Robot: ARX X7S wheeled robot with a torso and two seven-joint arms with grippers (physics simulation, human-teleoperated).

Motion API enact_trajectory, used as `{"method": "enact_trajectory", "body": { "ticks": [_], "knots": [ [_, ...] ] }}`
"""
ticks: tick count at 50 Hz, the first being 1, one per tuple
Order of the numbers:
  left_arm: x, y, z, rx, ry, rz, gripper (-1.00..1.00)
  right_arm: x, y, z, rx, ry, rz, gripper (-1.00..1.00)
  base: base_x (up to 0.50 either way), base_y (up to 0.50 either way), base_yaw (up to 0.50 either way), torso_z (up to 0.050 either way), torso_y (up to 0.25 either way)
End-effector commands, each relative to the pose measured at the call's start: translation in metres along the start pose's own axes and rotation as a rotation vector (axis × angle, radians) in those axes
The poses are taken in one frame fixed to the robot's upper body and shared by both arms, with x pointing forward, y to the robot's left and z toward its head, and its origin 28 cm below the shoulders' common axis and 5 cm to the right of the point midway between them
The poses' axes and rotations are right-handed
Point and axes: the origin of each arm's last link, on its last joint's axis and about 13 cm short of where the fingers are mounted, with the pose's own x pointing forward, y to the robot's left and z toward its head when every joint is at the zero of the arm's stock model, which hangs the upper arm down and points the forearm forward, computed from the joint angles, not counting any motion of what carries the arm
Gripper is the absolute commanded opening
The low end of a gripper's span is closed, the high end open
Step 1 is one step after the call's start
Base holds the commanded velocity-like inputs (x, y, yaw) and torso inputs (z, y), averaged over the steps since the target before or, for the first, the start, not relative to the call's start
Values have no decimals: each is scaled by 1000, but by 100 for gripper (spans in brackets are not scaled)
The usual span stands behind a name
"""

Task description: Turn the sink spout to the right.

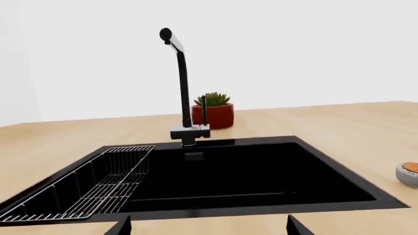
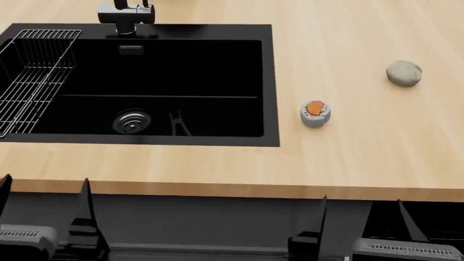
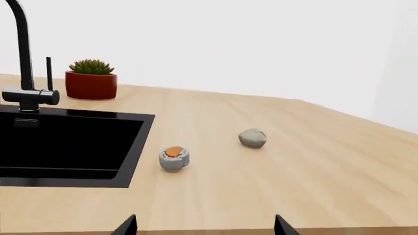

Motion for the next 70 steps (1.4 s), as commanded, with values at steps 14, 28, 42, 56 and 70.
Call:
{"method": "enact_trajectory", "body": {
  "ticks": [14,28,42,56,70],
  "knots": [
    [23,18,58,59,-117,62,100,26,-20,50,-80,-53,-61,100,0,0,0,0,0],
    [46,25,76,94,-141,79,100,49,-29,65,-105,-59,-94,100,0,0,0,0,0],
    [51,28,75,88,-136,92,100,57,-30,76,-95,-76,-104,100,6,56,0,0,0],
    [56,27,79,91,-143,86,100,56,-32,78,-100,-87,-96,100,85,308,0,0,0],
    [56,28,78,89,-141,78,100,55,-30,78,-97,-87,-90,100,276,319,0,0,0]
  ]
}}
